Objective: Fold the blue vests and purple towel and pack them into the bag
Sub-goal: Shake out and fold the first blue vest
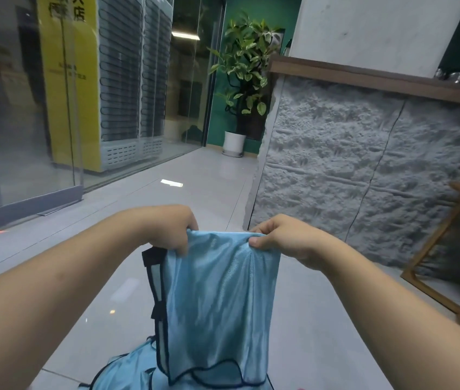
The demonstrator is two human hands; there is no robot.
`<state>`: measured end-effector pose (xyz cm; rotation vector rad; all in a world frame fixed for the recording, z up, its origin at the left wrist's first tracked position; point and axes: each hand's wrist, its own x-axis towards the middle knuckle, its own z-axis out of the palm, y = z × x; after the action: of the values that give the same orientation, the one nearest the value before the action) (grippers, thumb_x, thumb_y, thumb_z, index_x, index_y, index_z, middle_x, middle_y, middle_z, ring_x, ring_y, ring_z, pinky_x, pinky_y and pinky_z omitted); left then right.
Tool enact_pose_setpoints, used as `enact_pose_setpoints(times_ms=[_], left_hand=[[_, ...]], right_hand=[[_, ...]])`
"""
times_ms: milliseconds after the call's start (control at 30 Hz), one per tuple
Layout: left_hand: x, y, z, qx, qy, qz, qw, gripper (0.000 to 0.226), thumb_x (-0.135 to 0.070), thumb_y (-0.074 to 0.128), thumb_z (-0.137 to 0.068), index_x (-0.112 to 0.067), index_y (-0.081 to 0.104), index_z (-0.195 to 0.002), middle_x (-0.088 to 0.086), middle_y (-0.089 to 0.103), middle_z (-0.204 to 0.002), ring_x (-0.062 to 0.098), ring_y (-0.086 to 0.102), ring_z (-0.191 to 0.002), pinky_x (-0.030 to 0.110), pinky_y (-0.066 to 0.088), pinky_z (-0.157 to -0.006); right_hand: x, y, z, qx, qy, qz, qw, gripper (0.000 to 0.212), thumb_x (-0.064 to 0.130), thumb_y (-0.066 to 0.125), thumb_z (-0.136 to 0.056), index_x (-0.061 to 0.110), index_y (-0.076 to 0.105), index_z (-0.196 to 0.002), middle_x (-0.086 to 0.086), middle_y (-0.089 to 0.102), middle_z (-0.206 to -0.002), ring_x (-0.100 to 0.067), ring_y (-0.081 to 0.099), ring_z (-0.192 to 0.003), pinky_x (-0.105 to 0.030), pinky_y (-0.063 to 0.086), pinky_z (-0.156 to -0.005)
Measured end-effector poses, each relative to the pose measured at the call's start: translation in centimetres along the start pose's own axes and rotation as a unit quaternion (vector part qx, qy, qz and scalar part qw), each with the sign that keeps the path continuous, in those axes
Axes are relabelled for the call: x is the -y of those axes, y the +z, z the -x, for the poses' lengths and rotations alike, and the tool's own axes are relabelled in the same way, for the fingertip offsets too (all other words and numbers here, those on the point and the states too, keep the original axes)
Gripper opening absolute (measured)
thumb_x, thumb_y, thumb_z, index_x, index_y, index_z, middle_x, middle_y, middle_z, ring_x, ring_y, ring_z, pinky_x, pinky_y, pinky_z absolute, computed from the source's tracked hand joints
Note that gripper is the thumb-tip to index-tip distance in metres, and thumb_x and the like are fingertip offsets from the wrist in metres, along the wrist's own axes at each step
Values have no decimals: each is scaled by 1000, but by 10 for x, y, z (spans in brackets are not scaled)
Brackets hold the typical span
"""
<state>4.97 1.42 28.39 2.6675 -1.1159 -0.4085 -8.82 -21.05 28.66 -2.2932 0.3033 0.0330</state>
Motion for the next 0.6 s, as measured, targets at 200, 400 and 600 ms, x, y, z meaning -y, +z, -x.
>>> enact_pose_setpoints(times_ms=[200,400,600], left_hand=[[12,-11,-1,-73,27,128,989,31,-20,52,-61,-18,76,-81,5,75,-92,30,71,-82,39,61,-68],[30,6,2,-68,17,526,848,33,-24,74,-46,-12,57,-72,11,51,-70,25,48,-58,30,30,-52],[18,12,2,-27,23,643,765,11,-17,63,-89,-9,71,-91,11,72,-85,23,70,-70,29,59,-62]], right_hand=[[-12,-3,5,0,-41,-200,979,34,15,61,-104,16,75,-73,-4,75,-82,-14,69,-71,-20,53,-66],[-15,-7,3,-91,-7,-348,933,22,16,71,-97,-2,72,-109,-22,76,-106,-30,73,-85,-36,64,-71],[-12,-10,-1,-82,20,-520,850,35,30,68,-97,0,79,-111,-21,77,-107,-33,76,-87,-45,65,-73]])
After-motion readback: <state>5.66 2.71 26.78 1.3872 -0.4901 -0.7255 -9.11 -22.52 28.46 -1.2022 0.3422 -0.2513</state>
